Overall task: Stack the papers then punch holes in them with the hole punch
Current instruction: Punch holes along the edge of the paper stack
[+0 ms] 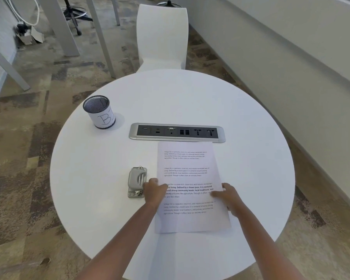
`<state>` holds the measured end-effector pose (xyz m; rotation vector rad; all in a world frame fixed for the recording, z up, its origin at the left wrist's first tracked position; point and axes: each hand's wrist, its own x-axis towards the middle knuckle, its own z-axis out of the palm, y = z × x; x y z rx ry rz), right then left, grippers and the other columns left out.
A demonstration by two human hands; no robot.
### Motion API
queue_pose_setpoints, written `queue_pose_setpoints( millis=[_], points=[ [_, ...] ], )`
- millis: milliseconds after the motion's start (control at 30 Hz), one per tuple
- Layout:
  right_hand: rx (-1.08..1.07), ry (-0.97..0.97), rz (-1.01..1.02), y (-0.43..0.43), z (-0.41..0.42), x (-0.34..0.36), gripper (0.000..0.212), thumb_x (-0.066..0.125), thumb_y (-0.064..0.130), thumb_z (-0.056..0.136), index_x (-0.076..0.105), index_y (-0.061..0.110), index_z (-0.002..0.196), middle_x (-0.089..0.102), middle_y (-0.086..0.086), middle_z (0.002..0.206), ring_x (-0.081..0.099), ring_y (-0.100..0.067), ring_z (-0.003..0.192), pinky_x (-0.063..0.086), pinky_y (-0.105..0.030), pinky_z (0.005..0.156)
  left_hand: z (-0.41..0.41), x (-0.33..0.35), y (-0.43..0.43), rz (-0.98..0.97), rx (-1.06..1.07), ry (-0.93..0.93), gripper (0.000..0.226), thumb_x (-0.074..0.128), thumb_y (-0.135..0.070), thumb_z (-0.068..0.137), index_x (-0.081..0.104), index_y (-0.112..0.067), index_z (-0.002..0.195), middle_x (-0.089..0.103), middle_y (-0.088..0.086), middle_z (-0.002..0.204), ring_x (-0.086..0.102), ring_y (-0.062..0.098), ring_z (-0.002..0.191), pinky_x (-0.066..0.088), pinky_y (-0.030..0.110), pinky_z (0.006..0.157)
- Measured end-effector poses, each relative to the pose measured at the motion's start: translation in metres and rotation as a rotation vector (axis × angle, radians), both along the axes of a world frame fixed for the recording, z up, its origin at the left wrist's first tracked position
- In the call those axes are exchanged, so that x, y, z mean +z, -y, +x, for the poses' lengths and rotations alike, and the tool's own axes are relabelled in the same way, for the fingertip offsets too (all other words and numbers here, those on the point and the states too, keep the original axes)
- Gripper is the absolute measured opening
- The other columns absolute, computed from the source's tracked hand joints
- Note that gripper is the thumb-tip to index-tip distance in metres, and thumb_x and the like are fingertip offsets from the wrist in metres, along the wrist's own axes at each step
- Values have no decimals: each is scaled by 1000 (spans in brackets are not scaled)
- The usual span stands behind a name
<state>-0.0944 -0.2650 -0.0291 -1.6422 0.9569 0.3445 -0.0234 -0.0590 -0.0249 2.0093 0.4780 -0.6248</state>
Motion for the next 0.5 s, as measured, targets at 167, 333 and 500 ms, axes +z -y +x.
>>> queue_pose_setpoints(
  millis=[167,333,500],
  points=[
    [19,16,162,12,-8,-3,19,50,9,91,59,6,107,63,-13,98,59,-25,85,46,-31,70,0,1,-1,62,-76,52,46,55,-6,83,47,2,128,45,22,130,53,33,114,43,35,96],
    [-53,54,179,13,-12,-10,21,51,8,92,60,9,111,65,-13,103,61,-27,88,50,-34,73,-1,17,-18,227,-68,535,30,51,-1,86,60,-3,114,58,19,109,51,34,108,42,40,89],
    [-91,94,211,13,-16,-13,19,51,4,91,62,7,107,66,-16,104,61,-28,90,49,-40,80,21,13,-54,387,102,387,37,53,-14,87,52,-3,123,49,24,125,45,40,117,41,46,94]
  ],
)
